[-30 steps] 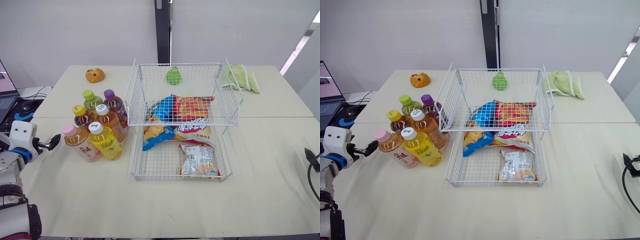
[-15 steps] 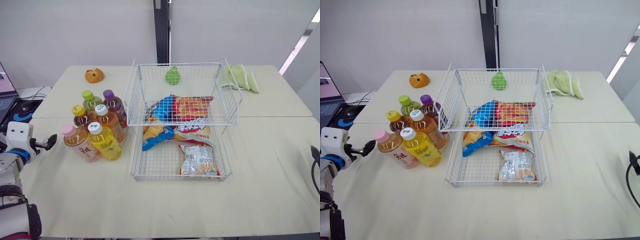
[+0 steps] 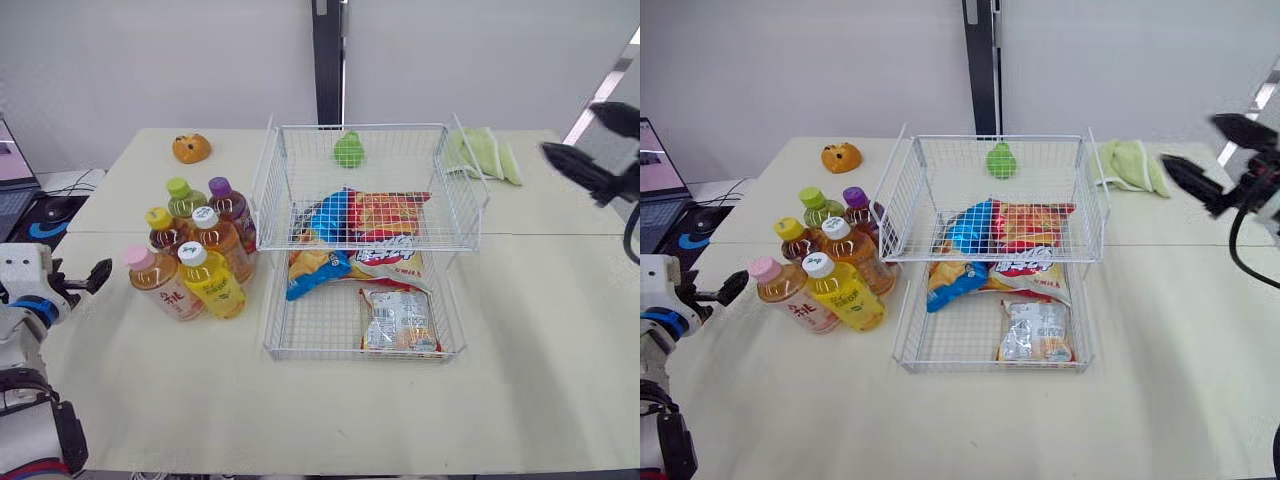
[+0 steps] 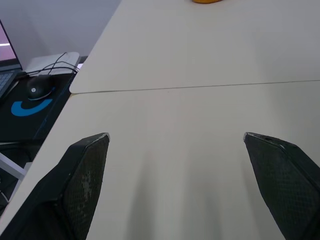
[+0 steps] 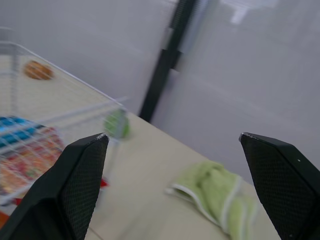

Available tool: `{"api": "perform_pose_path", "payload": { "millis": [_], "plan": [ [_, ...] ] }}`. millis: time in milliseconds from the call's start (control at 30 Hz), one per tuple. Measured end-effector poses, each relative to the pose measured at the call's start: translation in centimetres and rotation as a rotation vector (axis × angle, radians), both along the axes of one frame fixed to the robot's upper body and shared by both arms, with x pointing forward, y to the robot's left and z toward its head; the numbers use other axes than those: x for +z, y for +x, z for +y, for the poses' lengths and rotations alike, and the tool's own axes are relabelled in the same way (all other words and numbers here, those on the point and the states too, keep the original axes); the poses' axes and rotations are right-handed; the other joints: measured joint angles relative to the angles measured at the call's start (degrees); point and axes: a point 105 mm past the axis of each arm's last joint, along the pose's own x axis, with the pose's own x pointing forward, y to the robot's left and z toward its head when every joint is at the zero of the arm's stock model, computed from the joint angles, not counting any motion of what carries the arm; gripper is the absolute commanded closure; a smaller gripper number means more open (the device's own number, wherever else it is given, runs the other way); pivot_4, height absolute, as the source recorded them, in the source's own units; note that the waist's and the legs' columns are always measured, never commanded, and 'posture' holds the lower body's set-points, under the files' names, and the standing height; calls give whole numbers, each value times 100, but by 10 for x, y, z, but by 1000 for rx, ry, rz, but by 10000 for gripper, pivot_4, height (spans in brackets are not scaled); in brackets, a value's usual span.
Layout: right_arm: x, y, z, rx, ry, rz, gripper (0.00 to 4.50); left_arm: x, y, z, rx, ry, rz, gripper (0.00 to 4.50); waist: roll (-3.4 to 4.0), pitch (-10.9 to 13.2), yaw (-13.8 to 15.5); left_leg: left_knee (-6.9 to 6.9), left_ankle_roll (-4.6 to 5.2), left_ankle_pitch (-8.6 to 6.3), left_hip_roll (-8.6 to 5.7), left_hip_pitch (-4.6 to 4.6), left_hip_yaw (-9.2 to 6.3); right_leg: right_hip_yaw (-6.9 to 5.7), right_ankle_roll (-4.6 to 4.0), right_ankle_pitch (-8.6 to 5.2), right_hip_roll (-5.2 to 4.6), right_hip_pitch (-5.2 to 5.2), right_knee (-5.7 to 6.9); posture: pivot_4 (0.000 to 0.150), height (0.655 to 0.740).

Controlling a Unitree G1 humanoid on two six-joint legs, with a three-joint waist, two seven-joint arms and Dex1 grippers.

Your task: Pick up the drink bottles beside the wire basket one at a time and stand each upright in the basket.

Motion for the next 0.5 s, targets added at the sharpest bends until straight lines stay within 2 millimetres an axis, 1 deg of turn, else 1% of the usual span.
{"api": "perform_pose_path", "payload": {
  "millis": [67,100,167,233,333,500],
  "plan": [
    [5,-15,29,131,-11,27,0,-5,0,-2,-8,-10,7,187,-5,-1,30,13,0,0,0,-25,-5,-4,-3,2,0,-21,2,1500,7400],
    [5,-22,45,191,-23,46,0,-5,0,-3,-13,-15,6,187,-9,-1,41,28,0,-1,1,-34,-9,-9,-4,2,0,-26,9,1500,7400],
    [-2,-33,69,285,-40,78,0,-5,0,-3,-13,-20,2,187,-16,0,55,43,6,-4,0,-38,-9,-9,-4,3,0,-25,13,1500,7400],
    [-11,-38,85,325,-49,93,0,-5,0,-3,-10,-20,1,187,-19,-1,63,59,13,-8,0,-38,-8,-8,-5,11,0,-18,13,1500,7400],
    [-26,-41,104,371,-74,104,0,-5,0,-3,-10,-19,-2,187,-24,-3,64,65,15,-9,0,-38,-6,-5,-2,17,0,-18,13,1500,7400],
    [-30,-38,110,390,-40,105,0,-6,-2,-3,-11,-14,-16,187,-26,-2,62,65,15,-9,-1,-38,-5,-6,-2,17,0,-22,17,1500,7400]
  ]
}}
